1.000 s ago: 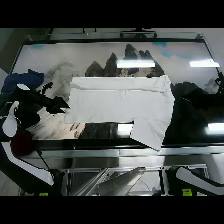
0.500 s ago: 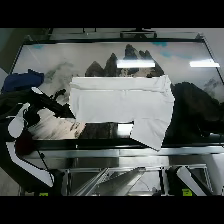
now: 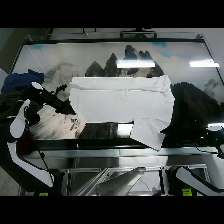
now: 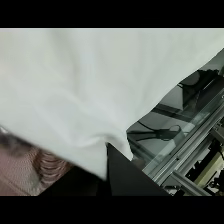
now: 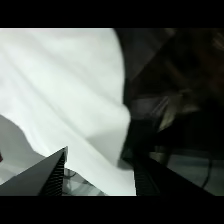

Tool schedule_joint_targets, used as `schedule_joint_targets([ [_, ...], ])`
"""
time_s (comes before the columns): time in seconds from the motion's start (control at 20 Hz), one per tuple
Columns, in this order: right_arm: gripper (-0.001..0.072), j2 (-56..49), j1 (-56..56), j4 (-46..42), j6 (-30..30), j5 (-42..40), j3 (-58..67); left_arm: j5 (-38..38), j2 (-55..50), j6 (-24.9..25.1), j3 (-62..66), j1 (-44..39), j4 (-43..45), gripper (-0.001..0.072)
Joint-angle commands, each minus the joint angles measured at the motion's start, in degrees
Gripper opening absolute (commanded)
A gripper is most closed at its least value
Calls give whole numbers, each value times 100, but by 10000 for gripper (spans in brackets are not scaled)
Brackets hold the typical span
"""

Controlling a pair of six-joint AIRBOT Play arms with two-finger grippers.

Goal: Fold the shirts.

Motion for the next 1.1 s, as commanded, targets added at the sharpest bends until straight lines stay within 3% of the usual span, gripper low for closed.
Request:
schedule_joint_targets([
  [0.0,486,-662,142,1023,-903,-474,-63,-20,2,-11,24,2,0,-1],
  [0.05,431,-802,142,1305,-1130,-426,-39,-24,2,-11,24,2,2,-1],
  [0.1,206,-881,142,1534,-1368,-258,0,-42,2,-7,24,33,2,-1],
  [0.2,23,-852,136,1652,-1506,214,247,-118,28,-4,24,142,7,16],
  [0.55,23,-323,4,1268,-564,721,1399,2,863,61,-844,1108,0,17],
  [0.85,23,-267,177,1939,-702,686,1980,0,1132,46,-487,1040,-11,19],
  [1.05,23,-911,894,2371,-739,70,3042,339,835,-59,474,686,2,20],
])
